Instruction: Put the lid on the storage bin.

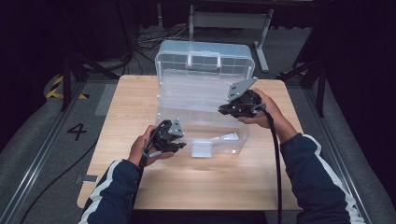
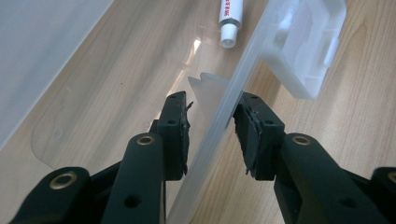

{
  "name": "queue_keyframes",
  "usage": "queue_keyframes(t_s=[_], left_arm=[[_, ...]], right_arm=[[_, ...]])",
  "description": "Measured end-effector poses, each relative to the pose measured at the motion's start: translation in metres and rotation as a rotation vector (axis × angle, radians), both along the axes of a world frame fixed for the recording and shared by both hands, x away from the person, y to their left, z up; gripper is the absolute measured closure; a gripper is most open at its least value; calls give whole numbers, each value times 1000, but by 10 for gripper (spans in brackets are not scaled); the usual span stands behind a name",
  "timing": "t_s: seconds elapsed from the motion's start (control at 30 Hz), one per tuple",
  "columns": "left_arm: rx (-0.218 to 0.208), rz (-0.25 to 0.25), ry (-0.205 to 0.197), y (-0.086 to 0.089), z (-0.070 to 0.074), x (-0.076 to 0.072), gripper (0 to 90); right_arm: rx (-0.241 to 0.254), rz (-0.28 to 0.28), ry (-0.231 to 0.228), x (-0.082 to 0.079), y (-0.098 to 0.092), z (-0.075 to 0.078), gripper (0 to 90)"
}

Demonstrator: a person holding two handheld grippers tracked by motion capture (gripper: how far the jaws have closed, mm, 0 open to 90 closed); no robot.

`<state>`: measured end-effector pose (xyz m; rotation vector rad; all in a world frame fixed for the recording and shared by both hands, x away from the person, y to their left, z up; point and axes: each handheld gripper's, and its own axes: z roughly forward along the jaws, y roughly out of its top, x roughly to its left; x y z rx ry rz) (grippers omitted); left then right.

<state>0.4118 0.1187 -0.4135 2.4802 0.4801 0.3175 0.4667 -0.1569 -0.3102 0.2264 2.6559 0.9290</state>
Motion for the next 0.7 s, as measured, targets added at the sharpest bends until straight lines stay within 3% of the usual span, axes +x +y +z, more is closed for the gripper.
queue_keyframes(t_s=[0.17, 0.4, 0.7], left_arm=[[4, 8, -13, 1, 1, -3, 622], [-39, 26, -46, 10, 11, -12, 584], [-96, 37, -62, 17, 16, -14, 658]], right_arm=[[2, -6, -19, -2, 0, -1, 853], [22, -5, -20, -3, -3, -3, 848], [32, -4, -22, -4, -4, -5, 843]])
